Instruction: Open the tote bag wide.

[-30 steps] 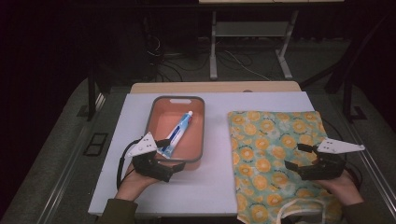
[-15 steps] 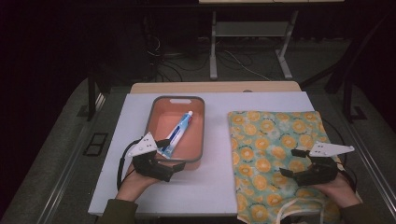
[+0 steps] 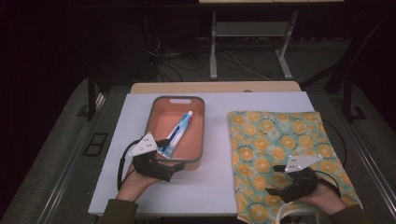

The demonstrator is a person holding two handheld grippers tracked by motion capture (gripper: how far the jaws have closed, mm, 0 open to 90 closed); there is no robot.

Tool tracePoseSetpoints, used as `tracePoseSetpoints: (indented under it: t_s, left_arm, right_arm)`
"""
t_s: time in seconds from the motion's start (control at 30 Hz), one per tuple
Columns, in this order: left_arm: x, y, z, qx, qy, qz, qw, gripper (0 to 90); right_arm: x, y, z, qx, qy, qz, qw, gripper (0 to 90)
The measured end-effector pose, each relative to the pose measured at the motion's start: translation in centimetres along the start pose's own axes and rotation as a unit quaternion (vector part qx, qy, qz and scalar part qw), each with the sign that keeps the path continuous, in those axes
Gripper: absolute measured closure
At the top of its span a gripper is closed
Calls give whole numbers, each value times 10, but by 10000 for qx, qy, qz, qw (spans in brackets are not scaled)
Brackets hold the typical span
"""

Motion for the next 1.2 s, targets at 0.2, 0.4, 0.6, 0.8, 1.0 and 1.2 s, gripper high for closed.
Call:
tracePoseSetpoints:
  t_s: [0.2, 0.4, 0.6, 0.8, 1.0, 1.2]
  left_arm:
    - [0, 0, 0, 0, -4, 3, 10000, 0]
    - [0, 0, 0, 12, -37, -21, 10000, 0]
    - [1, 0, 0, 19, -52, -37, 10000, 0]
    - [1, 0, 0, 12, -50, -46, 10000, 0]
    - [2, 0, 0, 1, -53, -60, 10000, 0]
    - [2, 0, 0, -7, -50, -64, 10000, 0]
  right_arm:
    - [12, -10, 4, -476, -391, -61, 9981, 278]
    - [9, -8, 3, -471, -334, -76, 9983, 569]
    - [9, -8, 3, -508, -304, -158, 9981, 868]
    - [10, -5, 2, -352, -335, -232, 9985, 900]
    - [18, 1, -11, -202, -261, -40, 9994, 900]
    - [30, 9, -26, -83, -222, 181, 9996, 900]
Point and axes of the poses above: each handheld gripper's, and its own axes: x roughly forward along the jaws, z roughly out of its underside, y roughly to its right, the point moved 1 cm from there along x, roughly forward along the jaws, and after that the axes turned 15 degrees about z, right-handed, at the moved point
